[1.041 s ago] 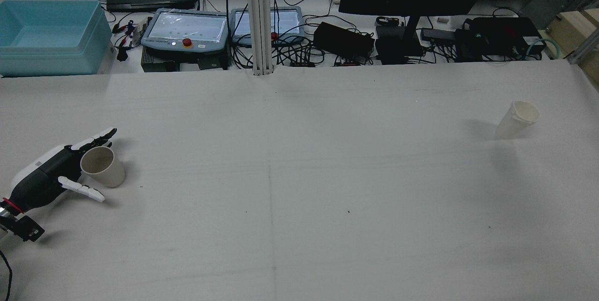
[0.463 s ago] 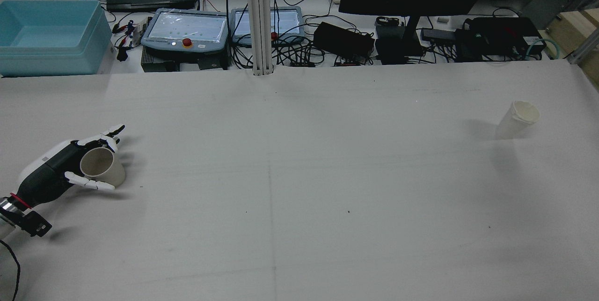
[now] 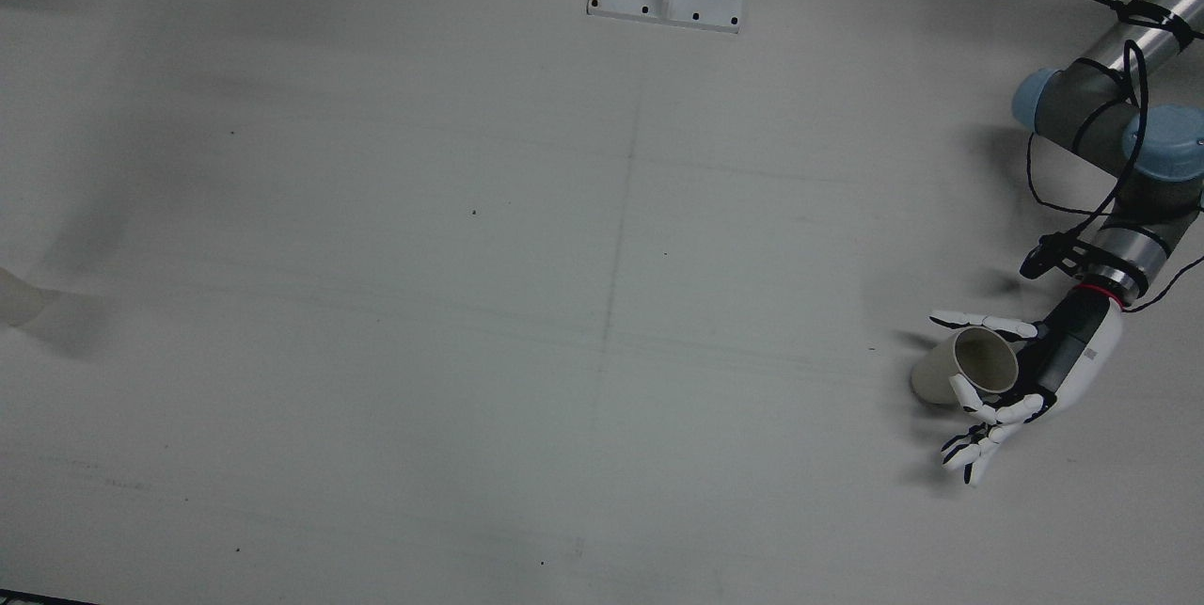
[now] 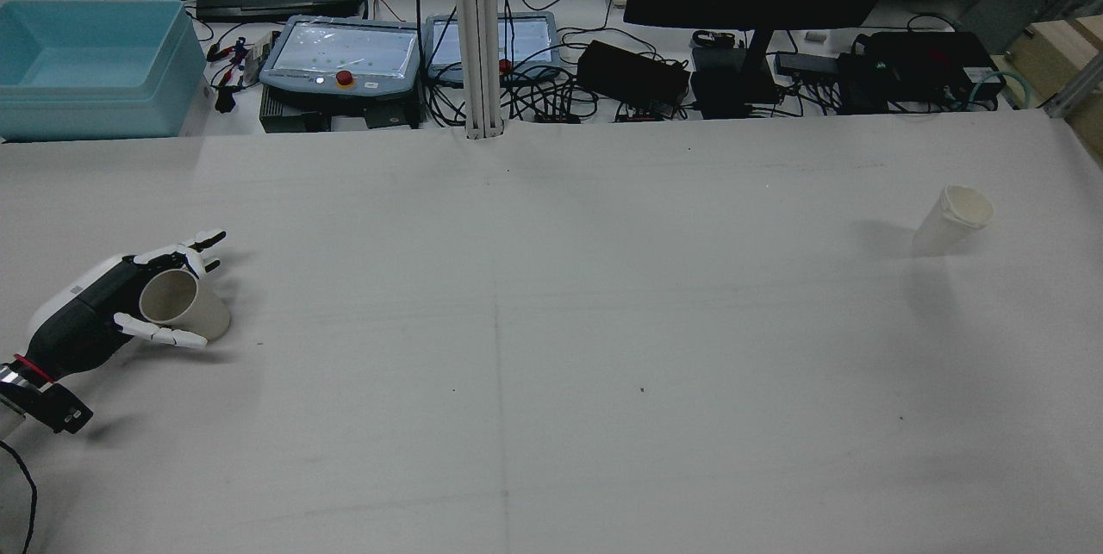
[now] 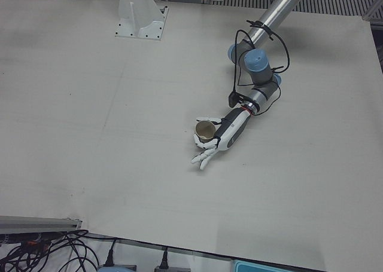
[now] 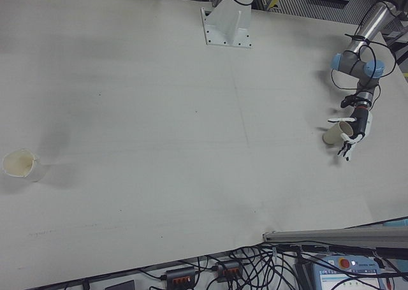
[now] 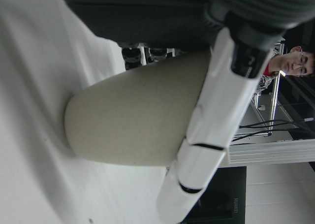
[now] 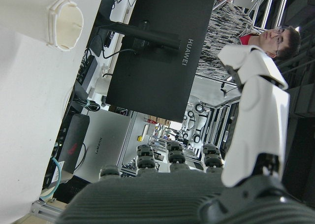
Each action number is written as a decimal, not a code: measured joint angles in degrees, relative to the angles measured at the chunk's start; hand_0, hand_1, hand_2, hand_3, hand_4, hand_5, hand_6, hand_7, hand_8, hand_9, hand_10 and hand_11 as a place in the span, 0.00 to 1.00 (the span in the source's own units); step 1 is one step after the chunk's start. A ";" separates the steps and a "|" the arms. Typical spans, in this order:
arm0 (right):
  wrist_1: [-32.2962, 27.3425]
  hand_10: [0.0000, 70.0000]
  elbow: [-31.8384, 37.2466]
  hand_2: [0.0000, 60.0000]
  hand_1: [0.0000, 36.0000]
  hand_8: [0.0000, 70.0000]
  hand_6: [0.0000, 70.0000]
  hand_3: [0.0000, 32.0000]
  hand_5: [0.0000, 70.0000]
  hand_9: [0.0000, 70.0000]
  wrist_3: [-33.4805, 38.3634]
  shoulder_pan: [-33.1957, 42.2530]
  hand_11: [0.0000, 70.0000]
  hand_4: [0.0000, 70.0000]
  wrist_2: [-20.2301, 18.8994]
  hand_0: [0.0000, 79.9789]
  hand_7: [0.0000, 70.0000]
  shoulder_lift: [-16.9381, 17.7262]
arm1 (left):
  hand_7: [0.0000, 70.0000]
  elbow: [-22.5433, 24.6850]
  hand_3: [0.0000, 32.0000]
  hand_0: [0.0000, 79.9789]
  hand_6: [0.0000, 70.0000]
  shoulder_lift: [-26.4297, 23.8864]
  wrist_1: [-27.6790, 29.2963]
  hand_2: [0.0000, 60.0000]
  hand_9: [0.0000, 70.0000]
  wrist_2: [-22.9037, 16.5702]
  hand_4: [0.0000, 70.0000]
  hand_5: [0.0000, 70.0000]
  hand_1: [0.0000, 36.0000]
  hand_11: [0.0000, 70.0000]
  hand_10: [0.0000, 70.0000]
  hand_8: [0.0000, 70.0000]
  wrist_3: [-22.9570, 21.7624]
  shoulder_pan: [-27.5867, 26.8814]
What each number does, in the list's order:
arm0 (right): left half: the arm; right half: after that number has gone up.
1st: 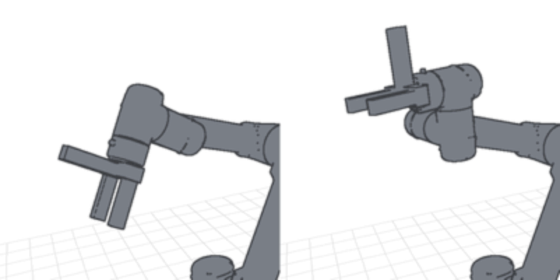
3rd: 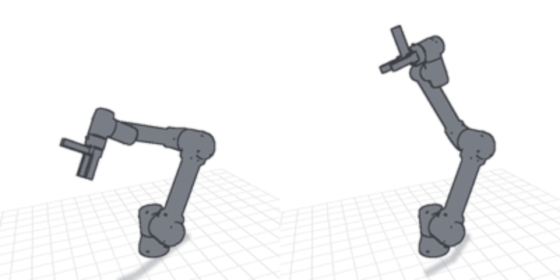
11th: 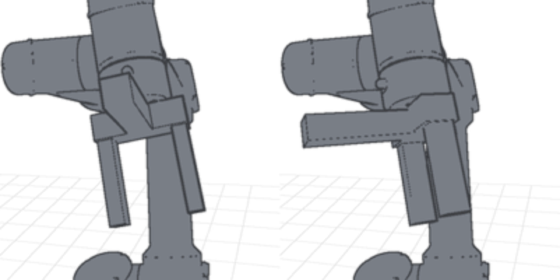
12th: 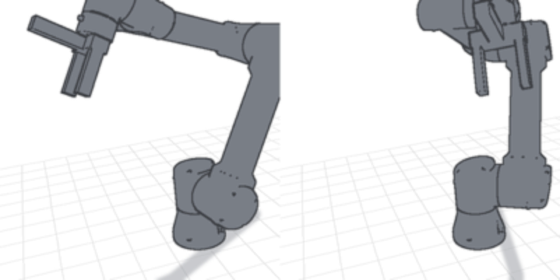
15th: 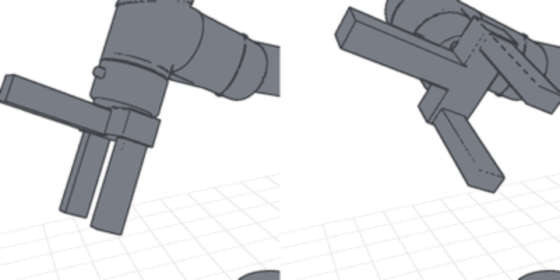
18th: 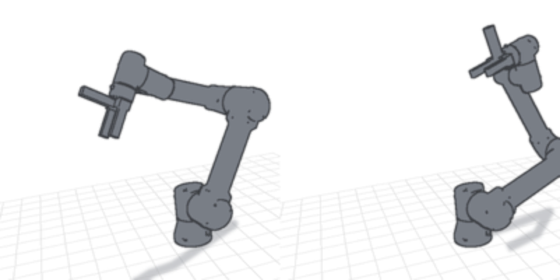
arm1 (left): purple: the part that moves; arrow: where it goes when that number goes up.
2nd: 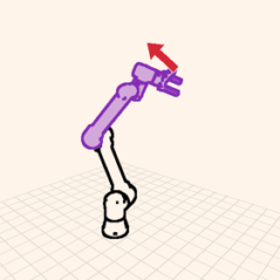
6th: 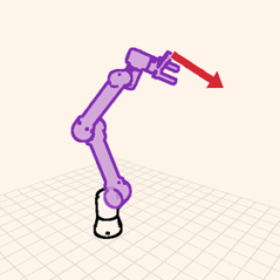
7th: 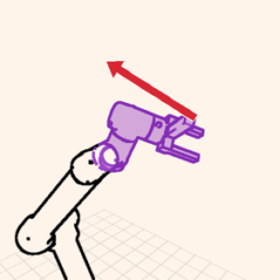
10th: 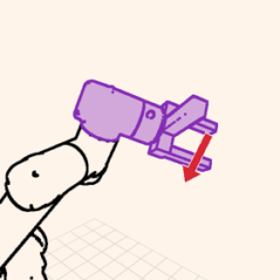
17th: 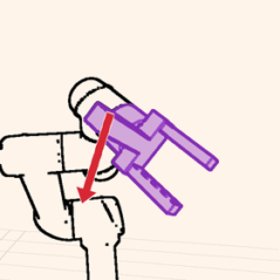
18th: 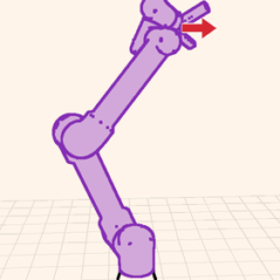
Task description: Pour water
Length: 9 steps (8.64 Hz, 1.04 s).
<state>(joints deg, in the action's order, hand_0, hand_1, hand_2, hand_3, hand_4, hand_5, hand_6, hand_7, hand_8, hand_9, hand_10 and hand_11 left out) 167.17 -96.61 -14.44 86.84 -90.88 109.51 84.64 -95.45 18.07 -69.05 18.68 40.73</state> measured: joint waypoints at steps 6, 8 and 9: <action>-3.92 0.00 5.74 0.56 0.84 0.12 0.21 0.00 0.14 0.15 0.36 -1.03 0.00 0.00 0.14 0.69 0.11 -2.07 | 0.16 9.45 0.00 1.00 0.19 -0.01 -12.19 1.00 0.01 -0.10 0.66 1.00 1.00 0.19 0.09 0.05 -6.85 0.03; -13.63 0.00 22.11 0.62 0.96 0.09 0.22 0.00 0.15 0.11 0.14 -3.36 0.00 0.00 0.22 0.75 0.14 -9.33 | 0.16 11.06 0.00 1.00 0.19 -1.85 -15.00 1.00 0.01 -0.09 0.64 1.00 1.00 0.19 0.09 0.05 -7.30 -0.02; -17.55 0.00 29.44 0.64 0.98 0.08 0.21 0.00 0.15 0.11 -0.05 -4.74 0.00 0.00 0.25 0.75 0.14 -12.80 | 0.16 11.15 0.00 1.00 0.19 -3.38 -16.41 1.00 0.01 0.00 0.63 1.00 1.00 0.19 0.09 0.05 -7.31 -0.07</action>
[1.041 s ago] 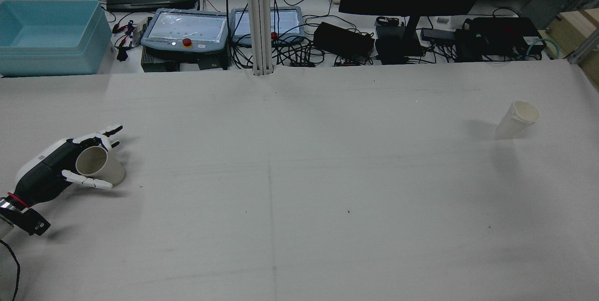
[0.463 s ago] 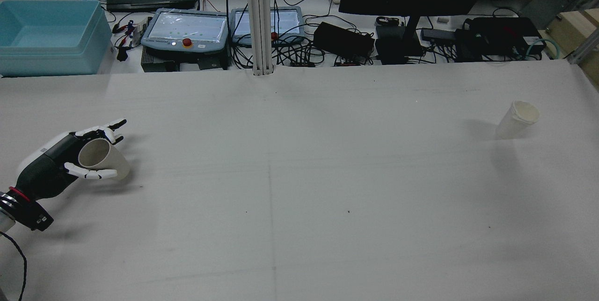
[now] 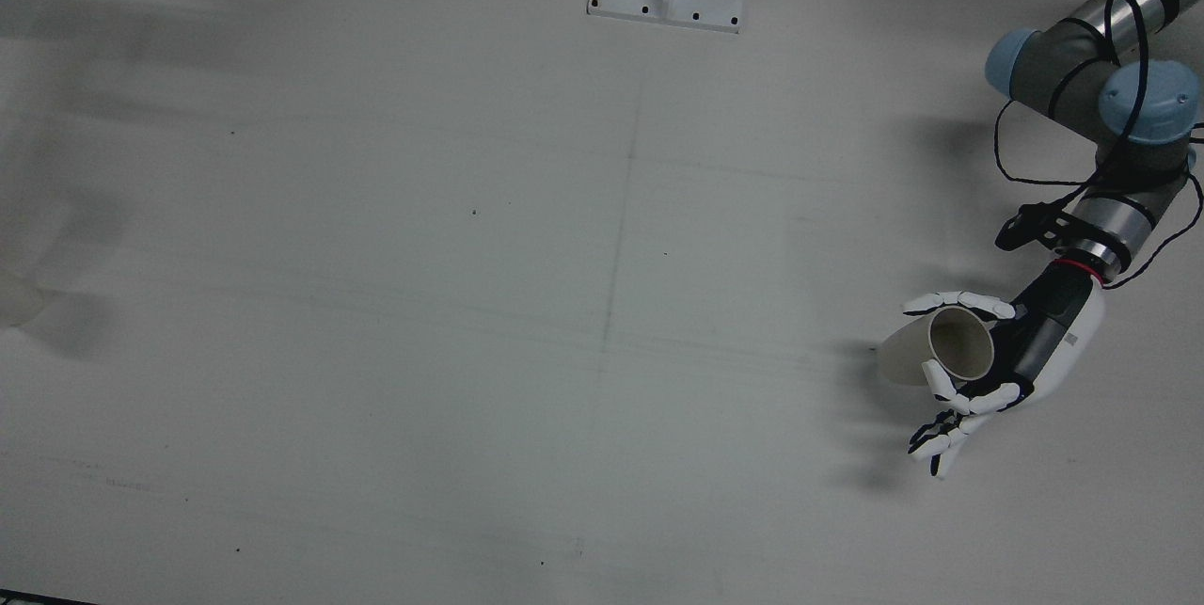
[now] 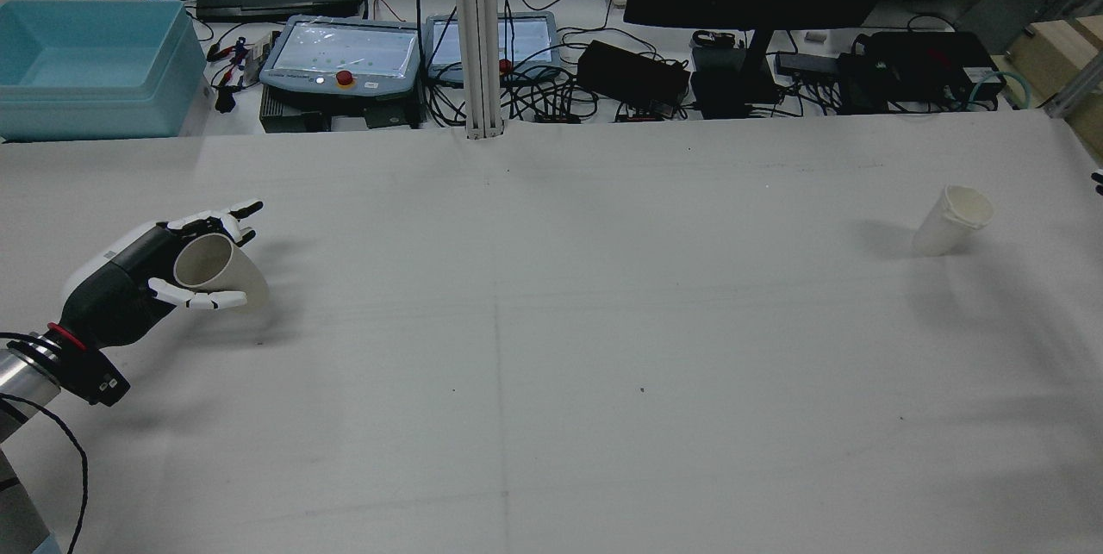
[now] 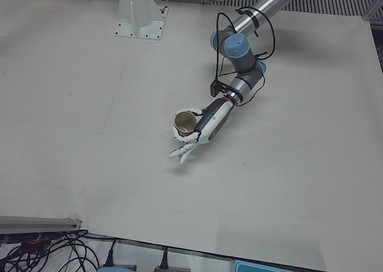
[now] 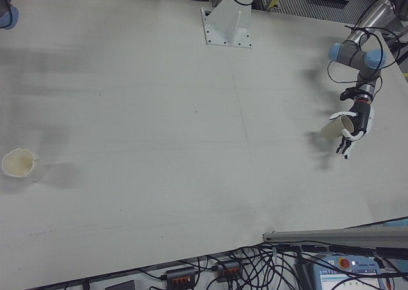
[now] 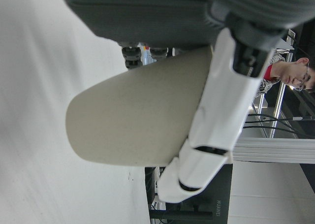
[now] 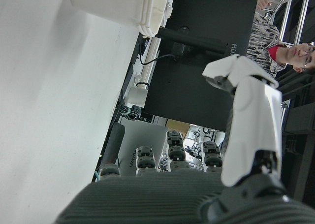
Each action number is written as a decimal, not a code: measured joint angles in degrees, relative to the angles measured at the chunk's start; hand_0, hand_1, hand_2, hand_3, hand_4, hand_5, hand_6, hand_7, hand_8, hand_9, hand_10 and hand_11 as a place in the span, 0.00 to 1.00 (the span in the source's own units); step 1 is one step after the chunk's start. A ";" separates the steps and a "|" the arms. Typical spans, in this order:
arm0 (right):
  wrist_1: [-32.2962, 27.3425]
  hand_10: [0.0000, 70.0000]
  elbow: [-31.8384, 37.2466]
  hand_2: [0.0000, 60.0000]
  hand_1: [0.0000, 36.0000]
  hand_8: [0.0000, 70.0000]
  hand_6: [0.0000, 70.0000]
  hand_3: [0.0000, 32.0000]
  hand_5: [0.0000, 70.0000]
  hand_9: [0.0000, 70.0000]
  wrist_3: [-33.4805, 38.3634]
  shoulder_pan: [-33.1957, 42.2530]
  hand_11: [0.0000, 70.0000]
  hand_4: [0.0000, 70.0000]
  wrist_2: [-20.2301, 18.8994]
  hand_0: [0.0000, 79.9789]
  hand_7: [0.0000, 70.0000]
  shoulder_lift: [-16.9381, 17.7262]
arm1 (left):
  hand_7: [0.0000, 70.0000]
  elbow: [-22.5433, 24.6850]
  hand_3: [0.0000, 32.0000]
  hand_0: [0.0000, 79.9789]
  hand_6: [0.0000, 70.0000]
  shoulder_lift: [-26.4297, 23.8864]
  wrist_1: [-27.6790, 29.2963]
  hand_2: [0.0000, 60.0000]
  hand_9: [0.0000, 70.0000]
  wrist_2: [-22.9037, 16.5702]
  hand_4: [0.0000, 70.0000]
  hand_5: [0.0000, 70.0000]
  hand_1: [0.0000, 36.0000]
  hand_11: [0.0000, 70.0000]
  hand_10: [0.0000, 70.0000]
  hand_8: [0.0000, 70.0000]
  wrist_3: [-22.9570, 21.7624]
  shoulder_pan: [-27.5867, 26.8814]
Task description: Pour water
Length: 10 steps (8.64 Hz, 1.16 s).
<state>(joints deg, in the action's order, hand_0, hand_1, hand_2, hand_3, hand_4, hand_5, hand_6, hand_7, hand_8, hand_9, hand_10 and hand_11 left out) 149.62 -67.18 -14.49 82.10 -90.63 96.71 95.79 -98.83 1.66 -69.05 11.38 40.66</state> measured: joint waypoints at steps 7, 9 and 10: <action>-3.35 0.00 14.95 0.30 0.87 0.01 0.12 0.00 0.13 0.01 -1.90 -9.55 0.00 0.00 0.04 0.75 0.02 -12.82 | 0.16 -0.36 0.00 1.00 0.18 -5.04 -4.65 1.00 0.01 0.31 0.57 1.00 1.00 0.19 0.09 0.05 0.30 -0.45; -3.24 0.00 13.91 0.33 0.86 0.01 0.11 0.00 0.12 0.01 -3.54 -10.24 0.00 0.00 -0.04 0.74 0.00 -12.56 | 0.15 -0.35 0.00 1.00 0.18 -5.03 -4.76 1.00 0.01 0.31 0.56 1.00 1.00 0.20 0.09 0.05 0.21 -0.48; -3.18 0.00 13.76 0.45 0.92 0.01 0.14 0.00 0.13 0.02 -4.07 -10.54 0.00 0.00 -0.06 0.74 0.05 -12.55 | 0.15 -0.35 0.00 1.00 0.18 -5.01 -4.76 1.00 0.01 0.32 0.55 1.00 1.00 0.20 0.09 0.05 0.20 -0.49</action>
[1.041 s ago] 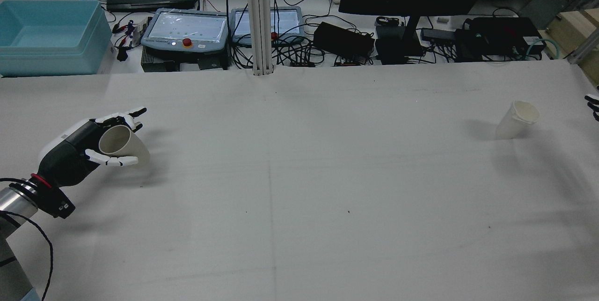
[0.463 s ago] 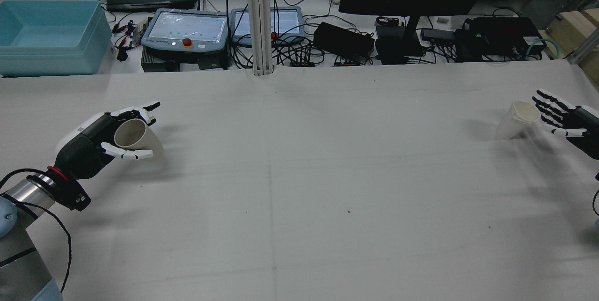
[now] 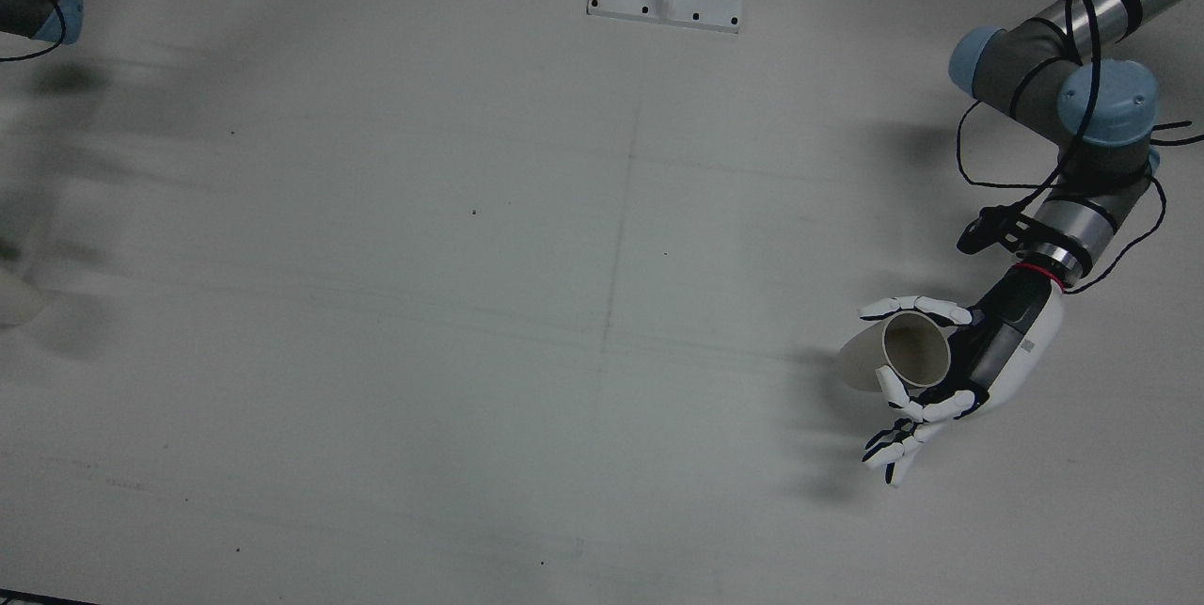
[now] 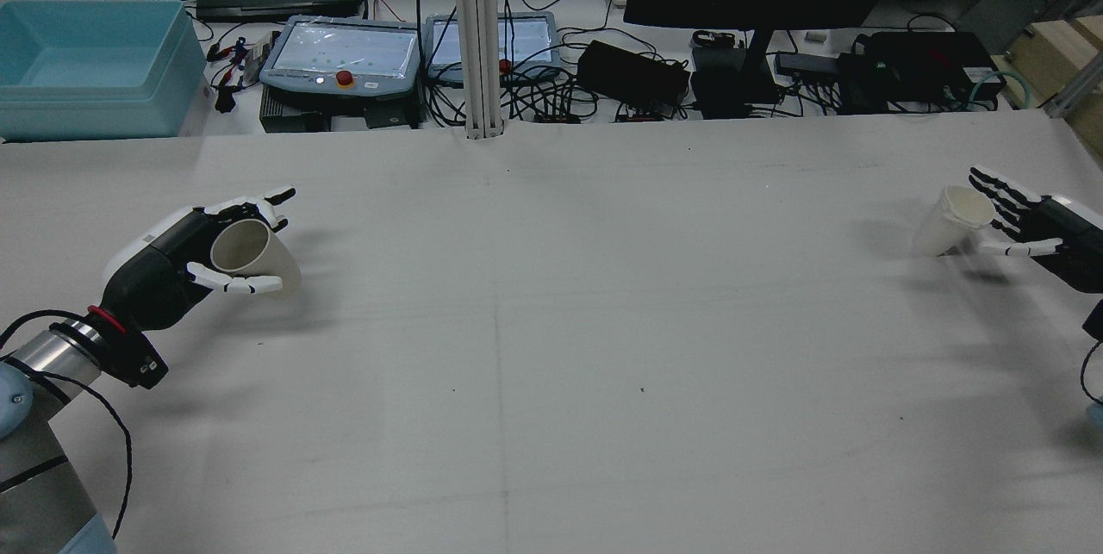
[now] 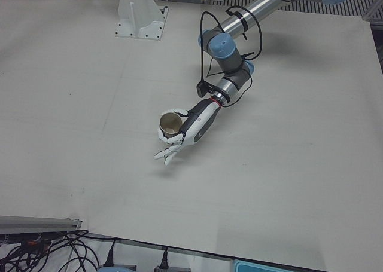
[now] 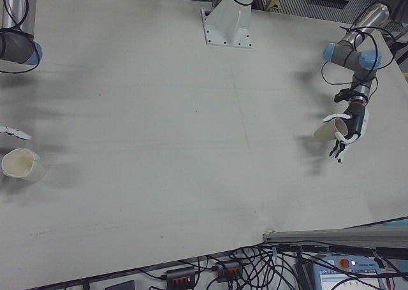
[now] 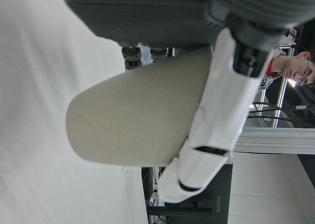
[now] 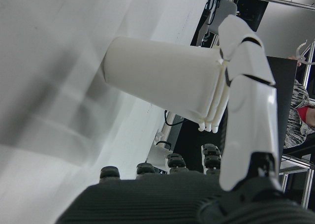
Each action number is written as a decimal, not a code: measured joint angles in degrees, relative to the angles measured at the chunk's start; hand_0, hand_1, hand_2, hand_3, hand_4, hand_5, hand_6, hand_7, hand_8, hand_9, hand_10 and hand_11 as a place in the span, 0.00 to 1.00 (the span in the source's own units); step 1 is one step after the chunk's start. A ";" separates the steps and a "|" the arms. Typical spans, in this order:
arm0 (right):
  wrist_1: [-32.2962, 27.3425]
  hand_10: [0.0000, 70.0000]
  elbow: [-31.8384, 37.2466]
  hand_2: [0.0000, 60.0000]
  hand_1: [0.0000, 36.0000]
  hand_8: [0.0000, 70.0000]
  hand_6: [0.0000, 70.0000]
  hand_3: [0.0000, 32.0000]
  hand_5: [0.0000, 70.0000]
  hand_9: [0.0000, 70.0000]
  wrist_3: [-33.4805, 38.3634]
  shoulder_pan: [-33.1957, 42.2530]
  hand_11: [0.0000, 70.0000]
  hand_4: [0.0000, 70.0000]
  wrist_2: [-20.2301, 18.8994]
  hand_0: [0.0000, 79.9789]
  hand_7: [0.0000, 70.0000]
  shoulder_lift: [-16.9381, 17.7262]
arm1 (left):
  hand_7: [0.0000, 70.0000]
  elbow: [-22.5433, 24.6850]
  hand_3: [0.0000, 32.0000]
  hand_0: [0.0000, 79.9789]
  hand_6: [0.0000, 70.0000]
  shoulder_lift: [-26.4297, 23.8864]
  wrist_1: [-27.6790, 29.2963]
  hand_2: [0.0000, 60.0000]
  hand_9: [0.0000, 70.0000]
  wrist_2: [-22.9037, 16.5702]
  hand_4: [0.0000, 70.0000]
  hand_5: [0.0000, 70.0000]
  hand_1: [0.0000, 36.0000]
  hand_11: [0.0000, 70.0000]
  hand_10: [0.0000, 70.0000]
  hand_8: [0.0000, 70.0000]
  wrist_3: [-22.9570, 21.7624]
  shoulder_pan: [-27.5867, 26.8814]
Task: Pour water
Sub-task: 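Reach the right hand to the white paper cup and grasp it, then lift the white paper cup with the right hand toward the grey cup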
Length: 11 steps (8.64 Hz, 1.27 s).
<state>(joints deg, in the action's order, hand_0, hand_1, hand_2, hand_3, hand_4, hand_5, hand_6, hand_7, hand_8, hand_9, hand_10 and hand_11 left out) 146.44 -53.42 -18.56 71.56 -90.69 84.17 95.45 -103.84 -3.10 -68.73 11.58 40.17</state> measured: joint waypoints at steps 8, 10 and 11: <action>3.70 0.12 -2.74 1.00 1.00 0.87 0.85 0.00 0.37 1.00 -3.98 -2.56 0.23 0.14 1.41 1.00 1.00 -1.90 | 0.15 -0.21 0.00 1.00 0.18 0.44 0.34 1.00 0.01 1.29 0.53 1.00 1.00 0.20 0.09 0.05 -0.06 -1.18; 5.49 0.05 -7.72 1.00 1.00 0.78 0.81 0.00 0.37 1.00 -4.44 -1.68 0.14 0.15 1.44 1.00 1.00 -1.47 | 0.16 -0.13 0.00 1.00 0.18 0.26 0.34 1.00 0.01 1.31 0.54 1.00 1.00 0.20 0.09 0.05 0.02 -1.32; 9.41 0.04 -13.98 1.00 1.00 0.76 0.78 0.00 0.37 1.00 -4.94 0.24 0.13 0.11 1.31 1.00 1.00 -1.05 | 0.17 -0.06 0.00 1.00 0.19 0.01 0.31 1.00 0.01 1.32 0.55 1.00 1.00 0.20 0.09 0.05 0.17 -1.66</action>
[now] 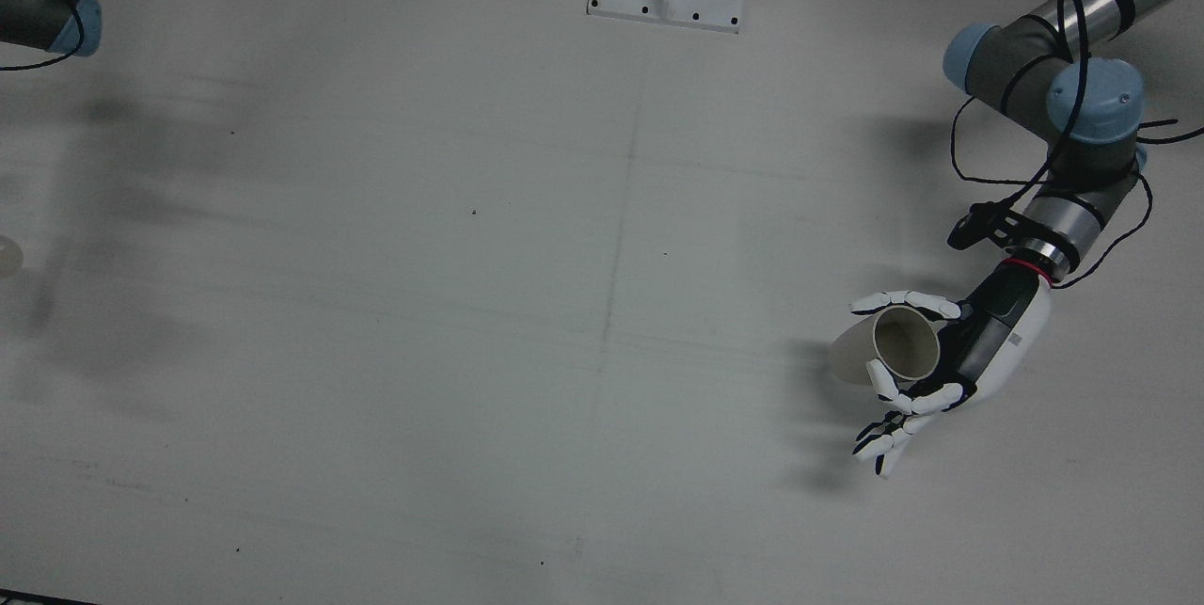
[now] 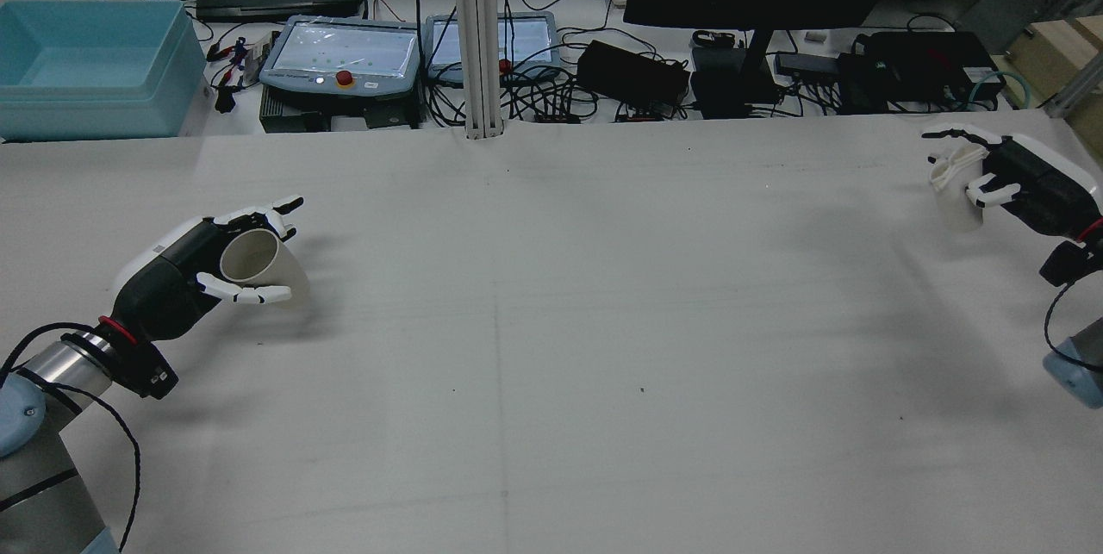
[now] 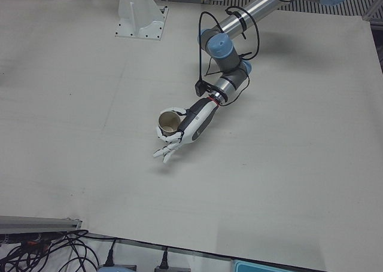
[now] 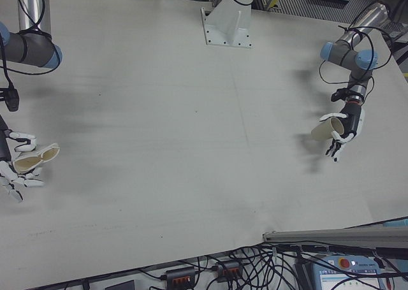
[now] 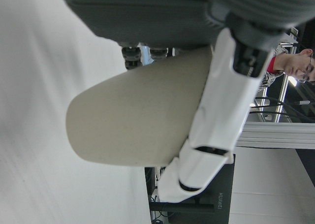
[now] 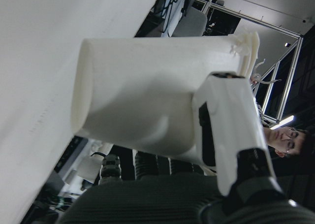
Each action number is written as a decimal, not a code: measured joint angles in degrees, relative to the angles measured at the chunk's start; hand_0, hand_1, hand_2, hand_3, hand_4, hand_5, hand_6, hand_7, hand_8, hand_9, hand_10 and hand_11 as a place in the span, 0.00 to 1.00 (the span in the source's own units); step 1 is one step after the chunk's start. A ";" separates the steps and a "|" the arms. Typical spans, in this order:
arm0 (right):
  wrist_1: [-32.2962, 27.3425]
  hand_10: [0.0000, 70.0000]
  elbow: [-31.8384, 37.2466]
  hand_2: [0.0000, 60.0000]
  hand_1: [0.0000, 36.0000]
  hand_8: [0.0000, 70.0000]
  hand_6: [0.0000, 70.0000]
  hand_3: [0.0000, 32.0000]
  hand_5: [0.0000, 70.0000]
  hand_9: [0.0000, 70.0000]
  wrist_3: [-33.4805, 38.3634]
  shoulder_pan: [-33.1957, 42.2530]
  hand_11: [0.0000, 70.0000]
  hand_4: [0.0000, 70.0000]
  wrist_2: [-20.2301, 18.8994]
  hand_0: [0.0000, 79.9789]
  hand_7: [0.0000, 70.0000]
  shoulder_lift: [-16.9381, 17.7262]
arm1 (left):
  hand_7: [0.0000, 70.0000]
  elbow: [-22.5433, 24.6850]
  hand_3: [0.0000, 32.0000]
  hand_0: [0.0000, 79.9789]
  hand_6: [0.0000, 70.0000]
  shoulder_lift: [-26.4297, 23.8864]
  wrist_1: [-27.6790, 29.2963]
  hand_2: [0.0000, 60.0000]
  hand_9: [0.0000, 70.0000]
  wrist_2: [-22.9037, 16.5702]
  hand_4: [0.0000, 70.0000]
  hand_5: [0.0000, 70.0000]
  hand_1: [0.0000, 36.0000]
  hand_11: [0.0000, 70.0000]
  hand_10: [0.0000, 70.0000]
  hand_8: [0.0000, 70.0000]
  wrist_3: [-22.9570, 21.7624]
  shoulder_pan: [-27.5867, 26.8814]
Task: Pour water
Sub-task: 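Lift the white paper cup with the right hand toward the grey cup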
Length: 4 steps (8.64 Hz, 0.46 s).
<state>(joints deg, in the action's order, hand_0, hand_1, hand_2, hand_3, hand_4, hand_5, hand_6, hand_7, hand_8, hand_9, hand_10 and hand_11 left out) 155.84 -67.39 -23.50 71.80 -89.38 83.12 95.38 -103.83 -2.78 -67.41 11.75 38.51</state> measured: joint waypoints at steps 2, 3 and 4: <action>12.59 0.04 -16.74 1.00 1.00 0.74 0.81 0.00 0.36 1.00 -2.48 4.92 0.13 0.19 -0.48 1.00 1.00 0.37 | 0.17 -0.07 0.00 1.00 0.20 -1.77 -0.57 1.00 0.01 0.40 0.57 1.00 1.00 0.20 0.10 0.05 0.20 -1.27; 19.21 0.06 -24.74 1.00 1.00 0.74 0.84 0.00 0.36 1.00 -4.09 6.74 0.15 0.25 -0.51 1.00 1.00 -0.30 | 0.17 -0.20 0.00 1.00 0.20 -3.44 -1.49 1.00 0.01 0.57 0.57 1.00 1.00 0.20 0.10 0.05 0.25 -2.32; 25.46 0.07 -31.19 1.00 1.00 0.74 0.91 0.00 0.37 1.00 -6.16 8.43 0.16 0.37 -0.45 1.00 1.00 -2.24 | 0.17 -0.33 0.00 1.00 0.20 -5.97 -3.37 1.00 0.01 0.64 0.57 1.00 1.00 0.20 0.10 0.05 0.31 -3.62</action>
<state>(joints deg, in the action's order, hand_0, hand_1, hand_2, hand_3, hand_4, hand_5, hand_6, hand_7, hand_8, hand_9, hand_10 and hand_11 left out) 181.30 -98.58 -29.66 80.23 -89.83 80.87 95.05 -109.79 -6.15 -66.77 12.06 34.89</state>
